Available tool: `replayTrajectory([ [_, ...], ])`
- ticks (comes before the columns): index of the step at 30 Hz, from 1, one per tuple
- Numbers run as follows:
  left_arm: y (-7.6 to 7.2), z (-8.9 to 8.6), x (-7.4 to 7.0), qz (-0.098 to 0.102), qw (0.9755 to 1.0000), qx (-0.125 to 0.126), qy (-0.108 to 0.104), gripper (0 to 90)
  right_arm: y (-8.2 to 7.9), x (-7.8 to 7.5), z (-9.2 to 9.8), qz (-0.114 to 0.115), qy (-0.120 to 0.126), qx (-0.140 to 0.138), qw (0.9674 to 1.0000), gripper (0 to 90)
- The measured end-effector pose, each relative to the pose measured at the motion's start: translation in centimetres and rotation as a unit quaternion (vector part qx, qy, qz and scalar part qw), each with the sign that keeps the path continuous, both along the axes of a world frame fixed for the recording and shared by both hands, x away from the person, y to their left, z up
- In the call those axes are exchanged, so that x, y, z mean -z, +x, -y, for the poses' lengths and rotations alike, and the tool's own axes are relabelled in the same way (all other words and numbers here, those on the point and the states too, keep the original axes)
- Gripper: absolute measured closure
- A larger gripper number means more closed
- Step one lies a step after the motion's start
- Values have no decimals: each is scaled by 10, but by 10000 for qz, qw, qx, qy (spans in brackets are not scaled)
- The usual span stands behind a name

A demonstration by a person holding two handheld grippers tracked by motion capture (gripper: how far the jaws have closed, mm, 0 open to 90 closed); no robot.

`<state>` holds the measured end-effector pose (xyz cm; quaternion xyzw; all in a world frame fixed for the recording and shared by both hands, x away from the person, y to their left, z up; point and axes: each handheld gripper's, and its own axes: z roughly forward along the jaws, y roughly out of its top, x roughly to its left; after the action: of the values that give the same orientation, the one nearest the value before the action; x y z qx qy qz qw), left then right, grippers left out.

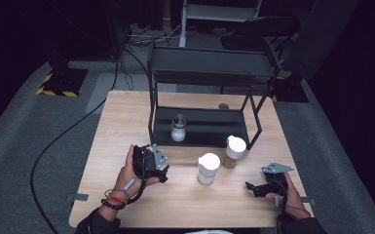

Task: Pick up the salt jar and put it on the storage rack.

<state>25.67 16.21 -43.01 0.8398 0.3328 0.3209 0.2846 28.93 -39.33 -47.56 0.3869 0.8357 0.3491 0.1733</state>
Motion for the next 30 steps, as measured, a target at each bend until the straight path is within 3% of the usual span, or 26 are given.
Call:
replayTrajectory([
  [12, -12, -18, 16, -32, 9996, -244, -125, 29, 0, 0, 0, -1, 0, 2, 10000, 1],
  [16, -16, -23, 19, -43, 9996, -289, -64, 29, 0, 0, 0, -1, 0, 1, 10000, 1],
  [30, -23, -40, 32, -297, 9981, -529, -132, 29, 0, 0, 0, -1, -2, 1, 10000, 1],
])
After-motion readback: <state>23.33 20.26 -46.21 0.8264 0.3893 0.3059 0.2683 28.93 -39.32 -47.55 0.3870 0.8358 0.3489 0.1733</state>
